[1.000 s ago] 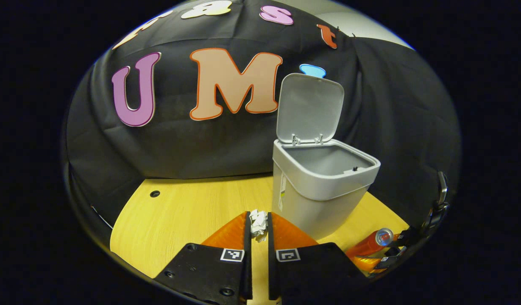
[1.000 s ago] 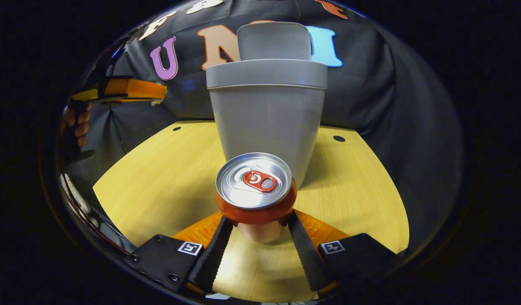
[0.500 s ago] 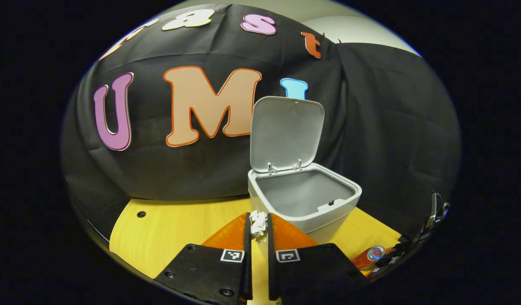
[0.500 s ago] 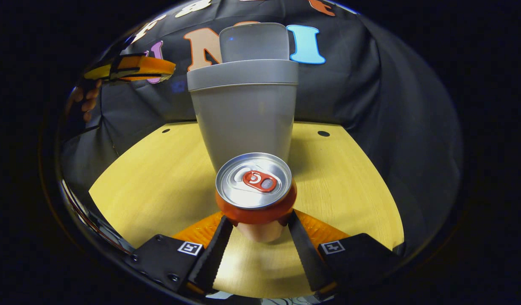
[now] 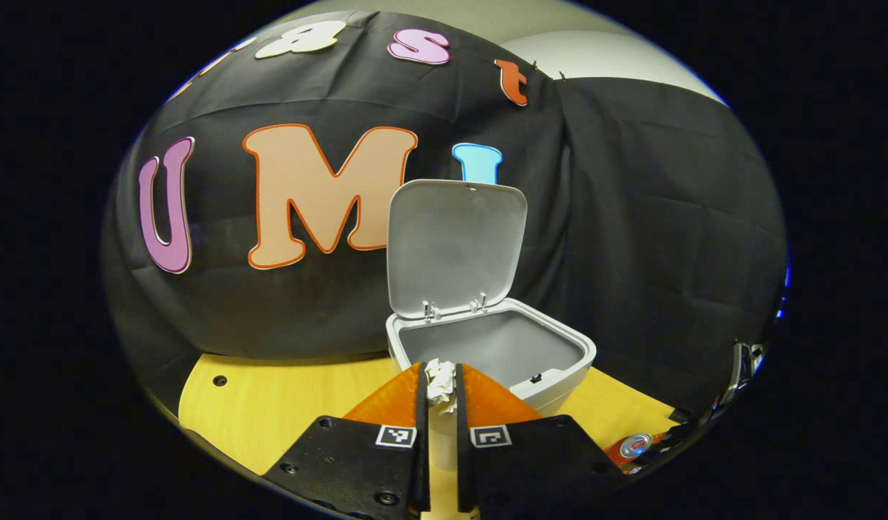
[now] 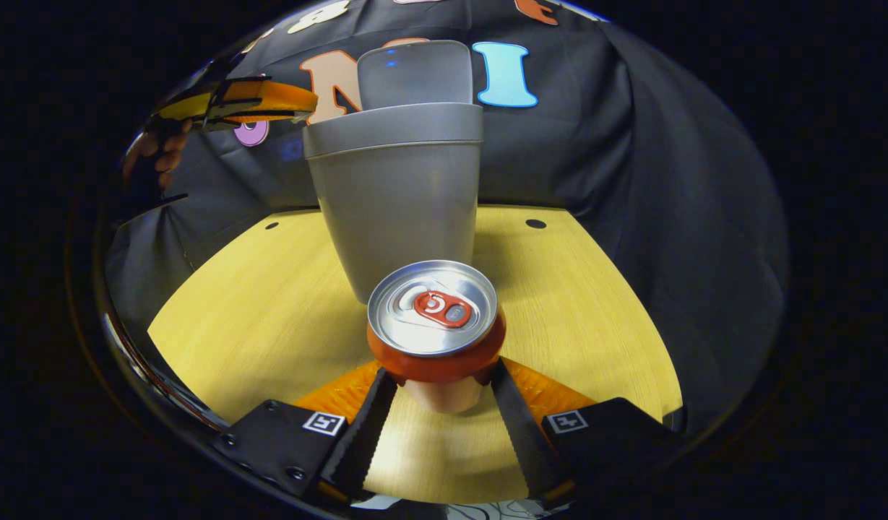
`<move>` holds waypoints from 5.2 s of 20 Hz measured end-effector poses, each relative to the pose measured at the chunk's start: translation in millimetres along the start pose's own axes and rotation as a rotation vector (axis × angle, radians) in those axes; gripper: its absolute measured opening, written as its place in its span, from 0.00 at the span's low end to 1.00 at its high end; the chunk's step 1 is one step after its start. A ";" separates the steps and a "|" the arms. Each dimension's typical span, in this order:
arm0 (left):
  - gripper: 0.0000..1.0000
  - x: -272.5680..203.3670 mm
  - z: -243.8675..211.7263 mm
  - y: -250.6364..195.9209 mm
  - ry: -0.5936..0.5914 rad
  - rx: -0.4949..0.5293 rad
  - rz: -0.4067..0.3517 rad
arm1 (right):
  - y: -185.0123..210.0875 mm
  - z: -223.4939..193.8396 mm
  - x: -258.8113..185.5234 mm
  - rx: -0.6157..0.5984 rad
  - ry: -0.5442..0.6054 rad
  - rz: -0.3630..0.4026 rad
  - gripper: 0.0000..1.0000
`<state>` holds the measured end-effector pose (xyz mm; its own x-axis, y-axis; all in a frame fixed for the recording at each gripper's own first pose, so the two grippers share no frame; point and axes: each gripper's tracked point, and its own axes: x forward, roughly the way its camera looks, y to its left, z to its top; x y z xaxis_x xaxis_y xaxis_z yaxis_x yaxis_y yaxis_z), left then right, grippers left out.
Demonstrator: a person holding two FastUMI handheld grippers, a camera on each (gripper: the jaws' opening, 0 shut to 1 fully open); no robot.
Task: Press the lid of the desktop garbage bin to open it, pick up the crumpled paper on the desktop and throw it into the bin, then pick up the pop can on the desktop and drop it into the bin, and finally close the garbage bin lid.
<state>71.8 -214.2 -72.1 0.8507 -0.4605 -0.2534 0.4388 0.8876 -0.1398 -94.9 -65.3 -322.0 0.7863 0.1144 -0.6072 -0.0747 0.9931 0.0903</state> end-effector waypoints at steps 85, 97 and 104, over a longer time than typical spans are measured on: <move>0.86 -140.4 -99.3 173.4 0.093 -0.040 0.429 | 28.3 290.0 -39.6 -0.130 -0.383 0.018 0.85; 0.86 -152.1 -110.6 196.0 0.110 -0.046 0.484 | 32.8 288.4 5.2 -0.190 -0.319 -0.005 0.85; 0.86 -151.5 -115.2 199.3 0.120 -0.048 0.490 | 24.3 270.3 24.8 -0.187 -0.236 -0.018 0.83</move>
<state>-3.0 31.6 -171.9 0.9129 0.0096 -0.4082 -0.0197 0.9996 -0.0205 88.5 -45.3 -121.5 0.9077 0.1092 -0.4052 -0.1536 0.9850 -0.0788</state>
